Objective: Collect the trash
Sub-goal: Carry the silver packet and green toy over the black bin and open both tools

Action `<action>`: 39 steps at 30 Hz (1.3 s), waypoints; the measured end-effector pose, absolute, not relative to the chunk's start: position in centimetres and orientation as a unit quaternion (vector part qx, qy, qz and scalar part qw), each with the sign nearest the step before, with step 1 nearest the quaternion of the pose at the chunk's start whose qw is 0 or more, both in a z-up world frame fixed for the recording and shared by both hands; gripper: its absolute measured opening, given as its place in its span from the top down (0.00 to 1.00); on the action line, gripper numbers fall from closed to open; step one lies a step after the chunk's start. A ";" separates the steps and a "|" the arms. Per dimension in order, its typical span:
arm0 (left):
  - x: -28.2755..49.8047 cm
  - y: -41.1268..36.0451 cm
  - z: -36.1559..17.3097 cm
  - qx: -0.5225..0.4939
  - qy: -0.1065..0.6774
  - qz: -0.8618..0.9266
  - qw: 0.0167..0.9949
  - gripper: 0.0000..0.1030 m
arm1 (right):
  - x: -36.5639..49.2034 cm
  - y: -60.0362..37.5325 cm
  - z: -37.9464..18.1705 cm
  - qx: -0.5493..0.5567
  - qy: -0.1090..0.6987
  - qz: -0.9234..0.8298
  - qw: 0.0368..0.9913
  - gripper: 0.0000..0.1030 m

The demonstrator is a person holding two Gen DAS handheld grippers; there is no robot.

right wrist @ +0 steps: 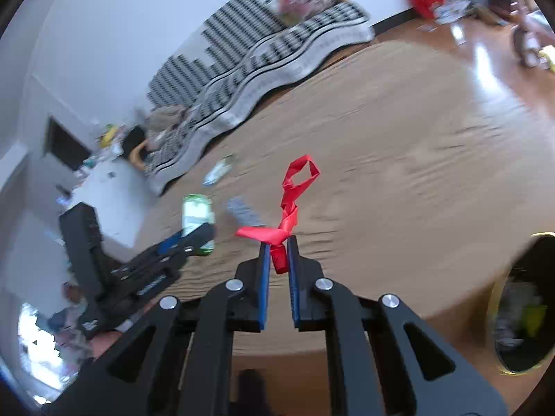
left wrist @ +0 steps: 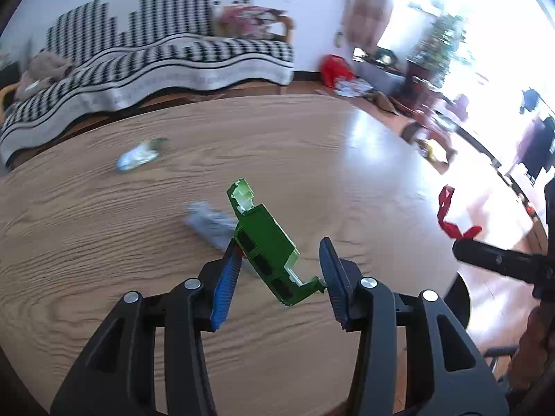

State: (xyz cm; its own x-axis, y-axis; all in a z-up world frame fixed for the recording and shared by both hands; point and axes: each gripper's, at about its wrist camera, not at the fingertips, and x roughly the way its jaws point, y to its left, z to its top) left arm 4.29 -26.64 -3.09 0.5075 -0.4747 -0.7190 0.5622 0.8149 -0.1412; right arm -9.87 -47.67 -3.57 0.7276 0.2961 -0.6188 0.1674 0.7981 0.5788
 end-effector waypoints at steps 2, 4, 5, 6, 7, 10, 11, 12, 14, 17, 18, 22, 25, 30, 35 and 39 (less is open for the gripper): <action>3.0 -28.6 -3.3 0.059 0.396 -0.320 0.859 0.56 | -12.1 -50.1 -3.5 0.308 0.363 0.002 0.879 0.90; 1.5 -31.2 -3.5 0.065 0.396 -0.345 0.849 0.56 | -14.0 -52.4 -3.7 0.310 0.361 -0.030 0.879 0.90; 0.7 -32.5 -3.6 0.067 0.396 -0.358 0.843 0.56 | -15.3 -53.9 -3.8 0.309 0.358 -0.051 0.880 0.90; 0.0 -33.4 -3.7 0.068 0.397 -0.366 0.839 0.56 | -16.6 -55.1 -3.9 0.303 0.358 -0.075 0.880 0.90; -1.0 -34.8 -3.9 0.071 0.398 -0.382 0.831 0.56 | -17.5 -55.9 -4.0 0.299 0.361 -0.090 0.879 0.90; -3.5 -38.1 -4.2 0.081 0.396 -0.424 0.810 0.56 | -21.0 -58.9 -4.9 0.296 0.368 -0.144 0.870 0.90; -4.8 -39.5 -4.4 0.085 0.395 -0.444 0.800 0.56 | -22.3 -59.9 -5.3 0.296 0.373 -0.164 0.864 0.90; -5.6 -40.4 -4.6 0.088 0.394 -0.455 0.793 0.56 | -23.2 -60.6 -5.6 0.295 0.377 -0.180 0.860 0.90; -7.5 -42.3 -4.9 0.095 0.393 -0.482 0.778 0.56 | -25.5 -62.5 -6.2 0.303 0.381 -0.211 0.848 0.90; -10.1 -45.0 -5.7 0.104 0.389 -0.518 0.754 0.56 | -28.4 -64.8 -7.5 0.329 0.390 -0.241 0.826 0.90; -11.0 -46.0 -6.1 0.109 0.390 -0.530 0.745 0.56 | -28.8 -65.2 -7.9 0.334 0.393 -0.249 0.820 0.90; -13.1 -48.3 -7.5 0.118 0.398 -0.550 0.725 0.56 | -30.1 -66.5 -8.8 0.341 0.406 -0.271 0.804 0.90; -14.0 -49.7 -8.5 0.127 0.402 -0.558 0.715 0.56 | -30.4 -66.8 -8.8 0.341 0.408 -0.273 0.801 0.90; -14.6 -51.2 -9.7 0.131 0.411 -0.565 0.703 0.56 | -30.4 -66.8 -8.7 0.347 0.409 -0.274 0.798 0.90; -15.0 -52.2 -10.7 0.133 0.418 -0.566 0.698 0.56 | -30.6 -67.3 -8.8 0.353 0.411 -0.279 0.793 0.90; -14.6 -53.1 -11.7 0.133 0.425 -0.572 0.689 0.54 | -30.6 -67.3 -8.9 0.356 0.414 -0.290 0.786 0.90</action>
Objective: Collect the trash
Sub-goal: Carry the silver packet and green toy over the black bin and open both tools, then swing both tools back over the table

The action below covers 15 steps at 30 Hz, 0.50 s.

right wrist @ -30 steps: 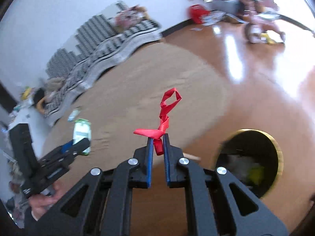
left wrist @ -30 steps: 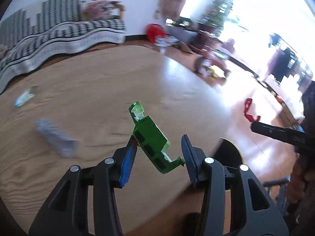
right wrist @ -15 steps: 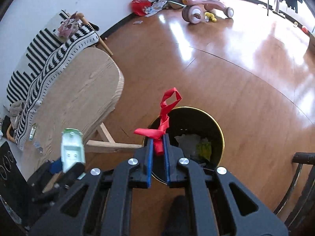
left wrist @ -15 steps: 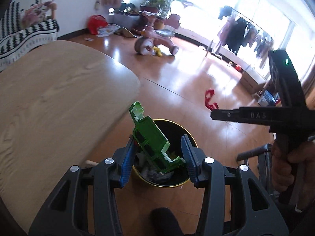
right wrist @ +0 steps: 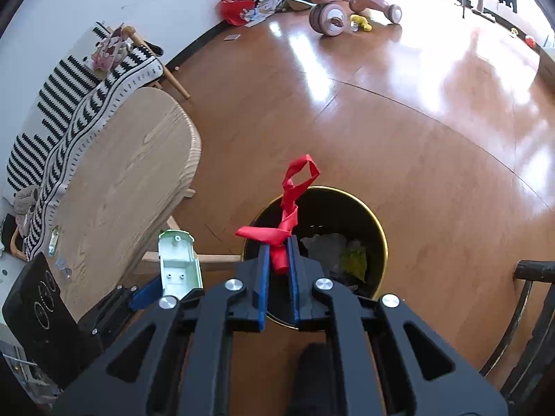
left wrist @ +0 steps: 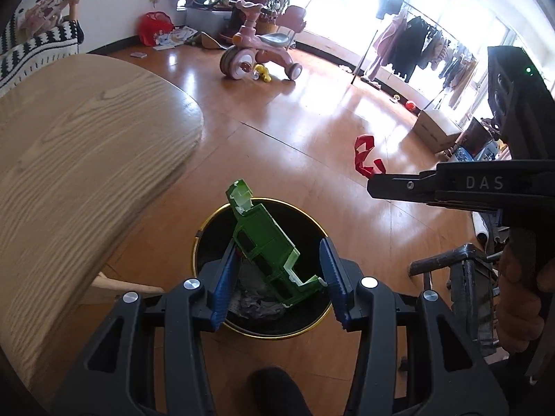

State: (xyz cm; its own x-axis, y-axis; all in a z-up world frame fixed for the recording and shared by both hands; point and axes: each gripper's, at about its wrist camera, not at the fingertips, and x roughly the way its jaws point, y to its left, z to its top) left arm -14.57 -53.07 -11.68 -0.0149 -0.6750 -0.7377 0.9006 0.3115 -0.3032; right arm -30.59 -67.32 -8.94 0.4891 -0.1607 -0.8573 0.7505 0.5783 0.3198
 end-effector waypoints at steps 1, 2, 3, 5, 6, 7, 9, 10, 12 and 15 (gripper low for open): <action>-14.6 -53.4 -11.9 0.133 0.426 -0.573 0.687 0.41 | -30.5 -67.3 -9.1 0.358 0.417 -0.292 0.783 0.87; -14.3 -53.5 -12.1 0.133 0.427 -0.574 0.685 0.32 | -30.4 -67.4 -9.2 0.360 0.420 -0.295 0.779 0.79; -14.2 -53.2 -12.2 0.129 0.422 -0.574 0.690 0.23 | -30.4 -67.4 -9.2 0.362 0.420 -0.296 0.778 0.71; -14.0 -52.9 -12.4 0.130 0.422 -0.573 0.690 0.23 | -30.5 -67.4 -9.1 0.363 0.415 -0.301 0.779 0.34; -14.0 -53.0 -12.5 0.131 0.424 -0.571 0.690 0.23 | -30.5 -67.3 -8.9 0.360 0.409 -0.303 0.782 0.34; -13.9 -52.8 -12.5 0.130 0.426 -0.570 0.691 0.23 | -30.4 -67.2 -8.7 0.356 0.408 -0.304 0.784 0.34; -13.7 -52.5 -12.2 0.126 0.425 -0.567 0.694 0.23 | -30.0 -66.8 -8.5 0.354 0.407 -0.301 0.786 0.34; -13.5 -52.1 -11.9 0.125 0.424 -0.564 0.697 0.23 | -29.7 -66.8 -8.5 0.354 0.408 -0.298 0.787 0.34; -13.1 -51.2 -11.3 0.124 0.419 -0.559 0.704 0.21 | -28.7 -66.3 -8.1 0.348 0.408 -0.290 0.793 0.34; -11.5 -48.9 -9.8 0.115 0.410 -0.538 0.727 0.14 | -26.9 -65.2 -7.3 0.337 0.403 -0.274 0.806 0.31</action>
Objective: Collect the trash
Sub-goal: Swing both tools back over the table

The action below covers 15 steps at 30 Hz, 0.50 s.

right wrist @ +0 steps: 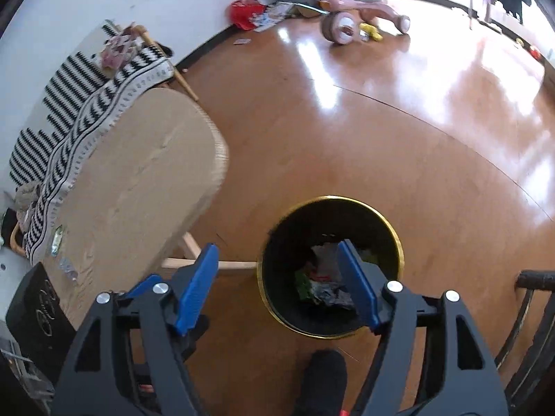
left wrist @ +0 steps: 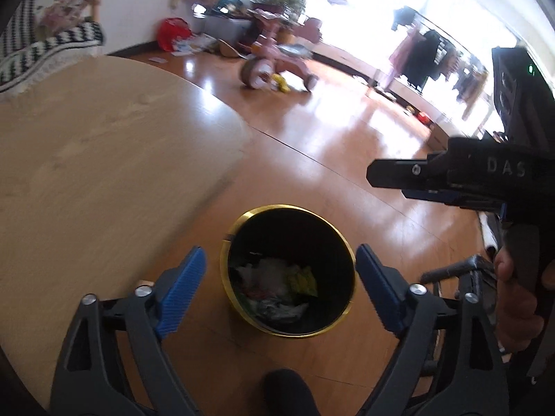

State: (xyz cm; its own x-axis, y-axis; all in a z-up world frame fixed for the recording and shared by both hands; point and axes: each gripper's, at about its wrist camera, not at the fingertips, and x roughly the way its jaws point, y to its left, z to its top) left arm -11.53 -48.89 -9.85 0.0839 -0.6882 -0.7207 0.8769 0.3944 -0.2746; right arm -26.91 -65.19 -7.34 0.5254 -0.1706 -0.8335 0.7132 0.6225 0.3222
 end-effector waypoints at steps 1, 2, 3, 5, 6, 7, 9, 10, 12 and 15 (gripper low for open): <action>-10.9 -48.1 -9.4 0.110 0.409 -0.532 0.733 0.13 | -26.1 -64.7 -7.1 0.332 0.401 -0.268 0.810 0.28; -10.0 -47.0 -8.7 0.104 0.407 -0.523 0.741 0.12 | -24.9 -63.8 -6.7 0.326 0.401 -0.255 0.817 0.28; -8.9 -45.4 -8.0 0.097 0.405 -0.512 0.751 0.11 | -24.0 -63.2 -6.4 0.322 0.401 -0.245 0.822 0.28; -6.8 -42.8 -7.0 0.089 0.400 -0.489 0.770 0.11 | -21.5 -61.4 -5.9 0.311 0.403 -0.221 0.832 0.27; -5.4 -40.8 -6.3 0.084 0.397 -0.470 0.784 0.10 | -20.4 -60.5 -5.7 0.306 0.404 -0.209 0.836 0.27; -4.1 -39.0 -5.9 0.081 0.396 -0.452 0.795 0.10 | -19.4 -59.7 -5.4 0.301 0.406 -0.200 0.840 0.26; -1.7 -35.2 -5.1 0.072 0.395 -0.414 0.817 0.09 | -16.5 -56.9 -4.7 0.278 0.406 -0.175 0.853 0.24; -0.6 -33.3 -4.8 0.069 0.395 -0.397 0.826 0.08 | -15.2 -55.6 -4.4 0.265 0.407 -0.164 0.859 0.23; 1.9 -28.8 -4.4 0.062 0.397 -0.356 0.843 0.08 | -12.2 -52.2 -3.8 0.234 0.412 -0.134 0.870 0.23; 5.2 -22.5 -4.6 0.054 0.408 -0.298 0.861 0.07 | -7.9 -46.6 -3.4 0.182 0.417 -0.088 0.886 0.23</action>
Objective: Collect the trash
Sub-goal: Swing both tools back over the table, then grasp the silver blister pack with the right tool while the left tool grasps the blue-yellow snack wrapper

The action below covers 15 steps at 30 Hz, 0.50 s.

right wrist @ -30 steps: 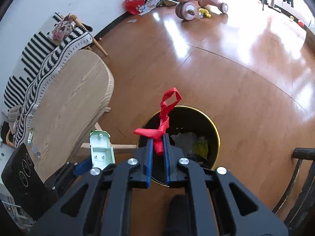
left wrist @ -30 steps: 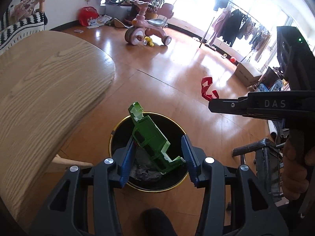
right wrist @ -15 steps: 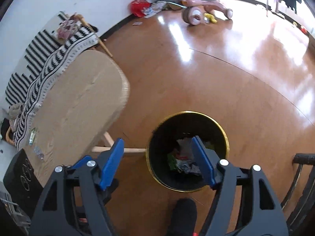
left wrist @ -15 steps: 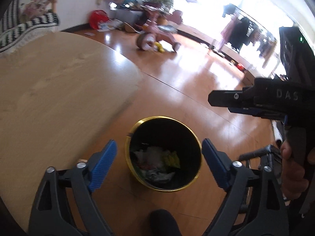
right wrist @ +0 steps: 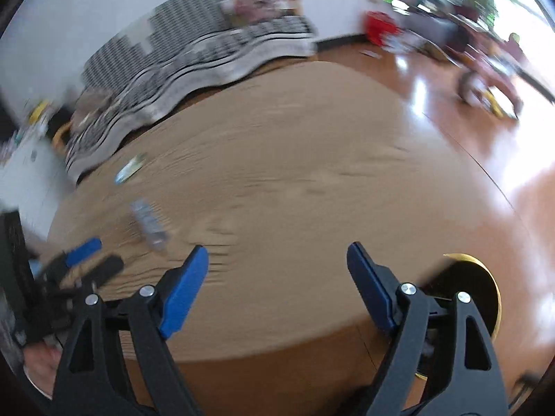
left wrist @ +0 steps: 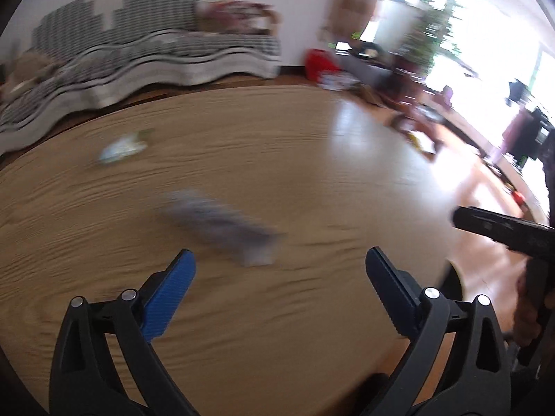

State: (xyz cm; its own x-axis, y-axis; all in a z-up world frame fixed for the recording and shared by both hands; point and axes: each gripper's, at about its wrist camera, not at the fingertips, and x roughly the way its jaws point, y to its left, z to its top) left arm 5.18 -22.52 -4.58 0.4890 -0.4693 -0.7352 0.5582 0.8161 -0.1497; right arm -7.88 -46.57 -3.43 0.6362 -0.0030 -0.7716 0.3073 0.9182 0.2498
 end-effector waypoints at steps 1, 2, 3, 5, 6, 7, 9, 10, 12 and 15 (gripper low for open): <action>6.1 -20.8 -4.6 0.053 0.413 -0.281 0.865 0.07 | -6.7 -44.8 -3.4 0.165 0.419 -0.074 0.890 0.23; 6.9 -19.0 -4.8 0.050 0.418 -0.265 0.868 0.07 | -5.3 -42.8 -3.6 0.143 0.421 -0.059 0.894 0.22; 7.9 -16.8 -4.9 0.045 0.424 -0.248 0.870 0.07 | -4.4 -41.4 -3.6 0.128 0.422 -0.049 0.896 0.22; 9.0 -14.2 -5.0 0.040 0.427 -0.229 0.874 0.07 | -2.7 -38.3 -3.8 0.095 0.419 -0.028 0.903 0.19; 9.5 -12.5 -5.1 0.038 0.427 -0.215 0.877 0.07 | -1.9 -37.1 -3.9 0.083 0.417 -0.021 0.905 0.18; 10.0 -11.3 -5.2 0.037 0.428 -0.206 0.879 0.07 | -1.3 -36.0 -4.1 0.073 0.416 -0.013 0.906 0.18; 10.9 -9.7 -5.6 0.037 0.432 -0.193 0.880 0.07 | 0.1 -33.8 -4.6 0.056 0.417 0.003 0.907 0.18; 11.1 -9.0 -5.8 0.036 0.435 -0.190 0.880 0.07 | 0.3 -33.3 -4.9 0.051 0.418 0.007 0.907 0.18; 11.6 -8.1 -6.4 0.038 0.443 -0.187 0.876 0.07 | 1.5 -32.0 -5.5 0.038 0.423 0.011 0.905 0.17; 12.6 -7.8 -7.0 0.046 0.452 -0.192 0.870 0.07 | 3.5 -30.5 -6.9 0.023 0.435 0.015 0.900 0.17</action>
